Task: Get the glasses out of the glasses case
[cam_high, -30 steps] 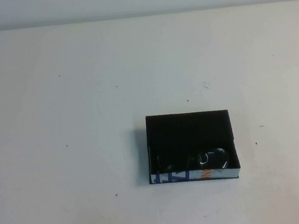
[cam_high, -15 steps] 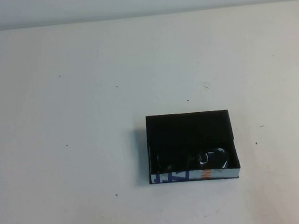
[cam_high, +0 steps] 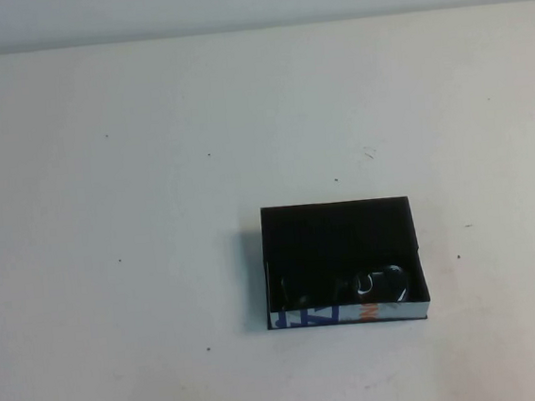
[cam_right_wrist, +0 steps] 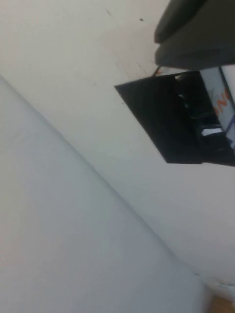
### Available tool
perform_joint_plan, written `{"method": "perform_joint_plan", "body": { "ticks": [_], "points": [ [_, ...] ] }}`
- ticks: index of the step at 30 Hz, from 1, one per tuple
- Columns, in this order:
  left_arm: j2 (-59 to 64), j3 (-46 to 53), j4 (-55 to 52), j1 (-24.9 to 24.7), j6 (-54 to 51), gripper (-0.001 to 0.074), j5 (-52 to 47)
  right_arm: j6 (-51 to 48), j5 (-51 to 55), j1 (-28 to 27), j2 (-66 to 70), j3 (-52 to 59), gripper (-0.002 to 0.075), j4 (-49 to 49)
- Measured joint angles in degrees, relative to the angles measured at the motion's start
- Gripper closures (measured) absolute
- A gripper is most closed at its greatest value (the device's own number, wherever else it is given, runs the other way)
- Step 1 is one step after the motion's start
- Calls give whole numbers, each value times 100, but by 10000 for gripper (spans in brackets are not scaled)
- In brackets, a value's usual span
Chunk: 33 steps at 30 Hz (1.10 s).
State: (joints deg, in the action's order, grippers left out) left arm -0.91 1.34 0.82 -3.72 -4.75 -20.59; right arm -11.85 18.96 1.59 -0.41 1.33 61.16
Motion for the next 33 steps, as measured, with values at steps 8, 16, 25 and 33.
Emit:
{"method": "perform_joint_plan", "body": {
  "ticks": [8,16,25,33],
  "points": [
    [0,0,0,0,0,739,0,-1573,1393,0,822,-1731,743,-467],
    [0,0,0,0,0,739,0,-4473,3559,0,3289,-4148,743,-1112],
    [0,0,0,0,0,740,0,-5588,5002,0,5972,-6021,743,-826],
    [0,0,0,0,0,739,0,-5749,5082,401,7686,-7307,743,-1059]
  ]
}}
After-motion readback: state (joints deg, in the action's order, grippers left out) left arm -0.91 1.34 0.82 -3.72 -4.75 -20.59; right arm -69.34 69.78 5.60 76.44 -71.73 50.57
